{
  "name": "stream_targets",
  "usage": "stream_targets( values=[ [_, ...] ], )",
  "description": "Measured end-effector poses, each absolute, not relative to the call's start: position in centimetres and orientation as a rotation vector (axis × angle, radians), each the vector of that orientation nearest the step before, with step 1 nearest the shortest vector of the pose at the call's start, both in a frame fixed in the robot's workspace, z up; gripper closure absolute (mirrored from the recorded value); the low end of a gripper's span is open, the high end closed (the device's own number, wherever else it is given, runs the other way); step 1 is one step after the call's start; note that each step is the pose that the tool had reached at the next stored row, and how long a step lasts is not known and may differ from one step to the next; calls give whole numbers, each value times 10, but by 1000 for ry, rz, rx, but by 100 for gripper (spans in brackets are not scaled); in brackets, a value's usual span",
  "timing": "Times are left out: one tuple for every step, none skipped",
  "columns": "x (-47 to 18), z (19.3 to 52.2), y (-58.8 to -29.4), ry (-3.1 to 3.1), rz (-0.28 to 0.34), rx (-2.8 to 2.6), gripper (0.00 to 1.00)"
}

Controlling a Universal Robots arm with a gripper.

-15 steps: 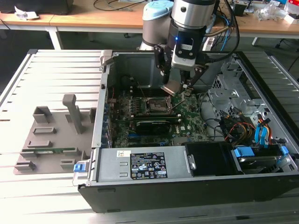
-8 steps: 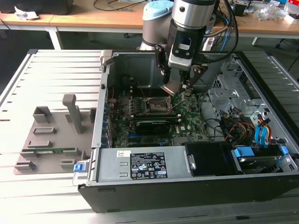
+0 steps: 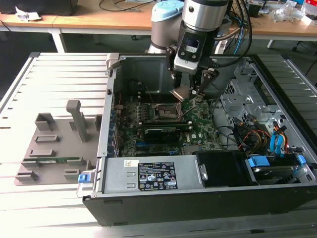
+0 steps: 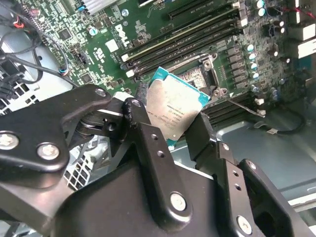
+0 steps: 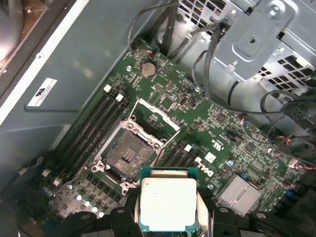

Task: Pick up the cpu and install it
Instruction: 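Pick up the cpu and move it towards the insertion slot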

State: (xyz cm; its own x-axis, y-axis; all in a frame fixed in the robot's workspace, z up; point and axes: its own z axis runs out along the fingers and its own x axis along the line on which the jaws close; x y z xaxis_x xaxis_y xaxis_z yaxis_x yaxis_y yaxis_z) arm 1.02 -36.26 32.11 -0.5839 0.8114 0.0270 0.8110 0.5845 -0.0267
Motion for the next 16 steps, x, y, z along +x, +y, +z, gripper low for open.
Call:
stream_targets(
  values=[
    [10,321,-363,-2750,17,-1443,45],
    [10,321,-363,-2737,17,-1467,45],
    [10,321,-363,-2727,16,-1484,45],
    [10,321,-363,-2715,16,-1506,45],
    [10,321,-363,-2698,15,-1537,45],
    [10,321,-363,-2684,15,-1561,45],
    [10,320,-363,-2676,15,-1574,45],
    [10,320,-363,-2670,14,-1585,45],
    [10,320,-363,-2661,14,-1599,45],
    [10,320,-363,-2654,14,-1611,45],
    [10,320,-363,-2644,13,-1627,45],
    [10,320,-363,-2636,13,-1640,45],
    [10,320,-363,-2625,13,-1658,45],
    [10,320,-363,-2617,12,-1671,45],
    [10,320,-363,-2609,12,-1683,45],
    [10,320,-363,-2593,12,-1707,45]
  ],
)
